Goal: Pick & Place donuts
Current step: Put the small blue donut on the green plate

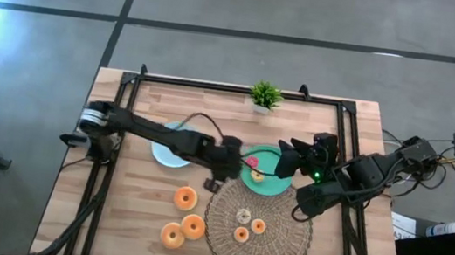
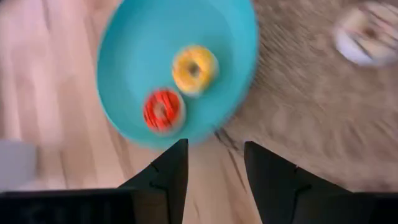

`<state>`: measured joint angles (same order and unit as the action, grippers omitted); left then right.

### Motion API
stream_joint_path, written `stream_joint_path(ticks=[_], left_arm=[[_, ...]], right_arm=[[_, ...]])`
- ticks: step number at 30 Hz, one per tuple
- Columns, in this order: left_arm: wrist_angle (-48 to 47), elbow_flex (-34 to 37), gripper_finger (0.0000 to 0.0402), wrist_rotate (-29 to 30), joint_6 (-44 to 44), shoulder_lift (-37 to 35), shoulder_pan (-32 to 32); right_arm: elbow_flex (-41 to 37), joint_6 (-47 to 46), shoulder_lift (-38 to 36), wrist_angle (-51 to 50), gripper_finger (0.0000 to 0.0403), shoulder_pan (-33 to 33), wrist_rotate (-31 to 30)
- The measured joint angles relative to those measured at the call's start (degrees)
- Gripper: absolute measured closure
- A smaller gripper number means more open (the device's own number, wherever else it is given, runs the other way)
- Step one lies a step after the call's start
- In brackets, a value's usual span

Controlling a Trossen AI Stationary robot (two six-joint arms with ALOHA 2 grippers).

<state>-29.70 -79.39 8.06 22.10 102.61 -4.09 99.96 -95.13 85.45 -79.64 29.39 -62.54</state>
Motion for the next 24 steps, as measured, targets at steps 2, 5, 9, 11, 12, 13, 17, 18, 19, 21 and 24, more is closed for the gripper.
stream_joint_path(ticks=[2, 5, 9, 11, 12, 13, 17, 18, 19, 21, 24], left_arm=[[0.6, 4.9, 0.0271, -3.0, -0.1, -4.5, 0.1], [2.9, 13.6, 0.0271, -6.1, -2.3, -10.8, 0.1], [5.8, 23.8, 0.0271, -6.2, -7.5, -18.1, -0.1], [6.2, 27.6, 0.0271, -6.0, -10.5, -21.3, -0.3], [6.1, 29.3, 0.0271, -6.0, -12.1, -22.7, -0.4], [6.2, 30.8, 0.0271, -5.8, -13.8, -24.0, -0.6], [6.5, 35.3, 0.0271, -5.5, -19.4, -28.9, -0.6], [6.6, 36.1, 0.0271, -5.3, -20.7, -29.8, -0.6], [6.7, 36.8, 0.0271, -4.9, -21.8, -30.8, -0.6], [7.2, 38.1, 0.0271, -4.3, -23.2, -32.5, -0.6], [7.5, 39.2, 0.0271, -2.9, -23.7, -34.5, -0.6]], right_arm=[[0.0, 1.9, 0.0, -0.1, 0.0202, 0.0, 1.2], [0.0, 7.3, 0.4, -0.1, 0.0202, -0.5, 7.7], [-1.5, 16.6, 3.1, 0.7, 0.0202, -0.7, 19.6], [-2.5, 21.4, 5.3, 1.1, 0.0202, -0.4, 25.6], [-3.1, 23.7, 6.5, 1.1, 0.0202, 0.0, 28.5], [-3.7, 25.8, 7.8, 1.0, 0.0202, 0.3, 31.4], [-4.7, 32.4, 14.1, 1.4, 0.0202, 1.5, 44.8], [-4.7, 34.0, 15.7, 2.2, 0.0202, 1.8, 47.1], [-4.7, 35.7, 17.1, 3.5, 0.0202, 2.4, 48.4], [-4.7, 39.8, 19.6, 6.8, 0.0202, 4.0, 49.1], [-4.6, 46.0, 23.0, 9.5, 0.0202, 6.5, 49.5]])
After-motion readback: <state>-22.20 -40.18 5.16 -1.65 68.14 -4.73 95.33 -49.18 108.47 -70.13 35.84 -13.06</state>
